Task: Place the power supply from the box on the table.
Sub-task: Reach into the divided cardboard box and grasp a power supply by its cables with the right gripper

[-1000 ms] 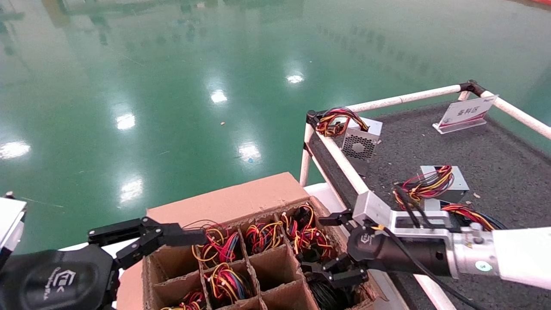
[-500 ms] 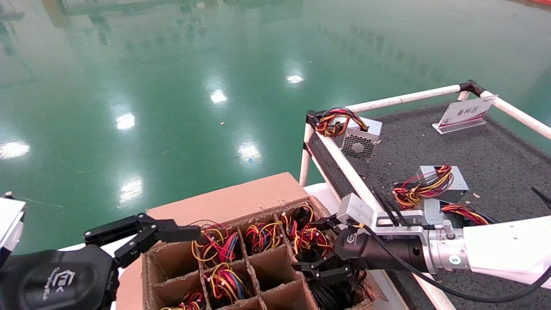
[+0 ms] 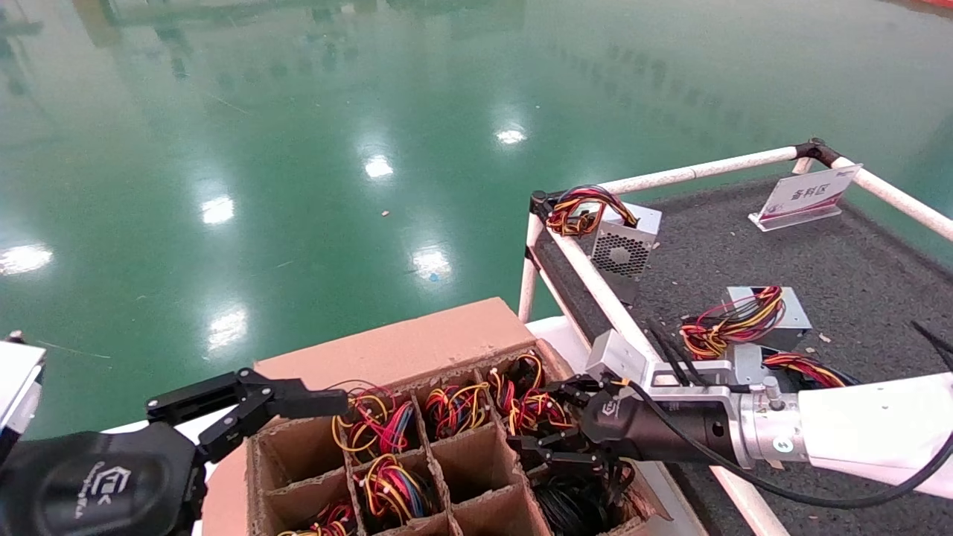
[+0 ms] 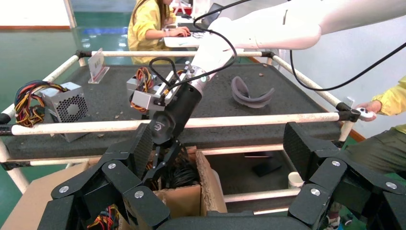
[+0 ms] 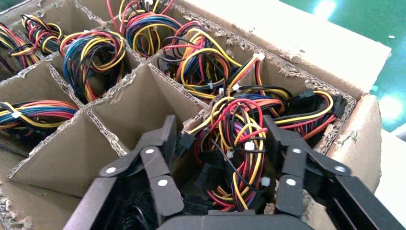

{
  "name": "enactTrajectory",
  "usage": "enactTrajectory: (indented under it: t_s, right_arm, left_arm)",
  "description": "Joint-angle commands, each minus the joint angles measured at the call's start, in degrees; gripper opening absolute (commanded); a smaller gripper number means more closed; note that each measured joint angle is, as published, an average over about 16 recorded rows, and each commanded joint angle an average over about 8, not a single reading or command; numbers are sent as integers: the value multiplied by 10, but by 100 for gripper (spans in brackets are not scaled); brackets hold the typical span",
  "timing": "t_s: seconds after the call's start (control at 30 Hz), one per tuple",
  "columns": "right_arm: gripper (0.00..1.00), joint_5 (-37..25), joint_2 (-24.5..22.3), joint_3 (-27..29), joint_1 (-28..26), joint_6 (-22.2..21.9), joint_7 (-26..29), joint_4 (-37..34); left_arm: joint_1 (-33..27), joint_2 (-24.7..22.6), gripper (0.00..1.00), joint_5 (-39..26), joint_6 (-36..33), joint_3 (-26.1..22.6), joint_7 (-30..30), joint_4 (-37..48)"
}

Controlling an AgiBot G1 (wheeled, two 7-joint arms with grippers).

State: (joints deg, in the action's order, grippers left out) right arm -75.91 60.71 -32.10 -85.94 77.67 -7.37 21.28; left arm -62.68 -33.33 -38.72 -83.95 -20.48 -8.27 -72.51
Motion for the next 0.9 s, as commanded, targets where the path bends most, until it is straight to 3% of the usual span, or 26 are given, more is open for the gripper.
enactTrajectory:
  t_s: [0.03,0.9]
  right_arm:
    - [0,-1,2,-1,-2,0,-3,-7]
    - [0,16,7,8,-23,40,-25,-61]
  left_arm:
    - [0,0,100,0,0,0,0,0]
    - [0,0,100,0,0,0,0,0]
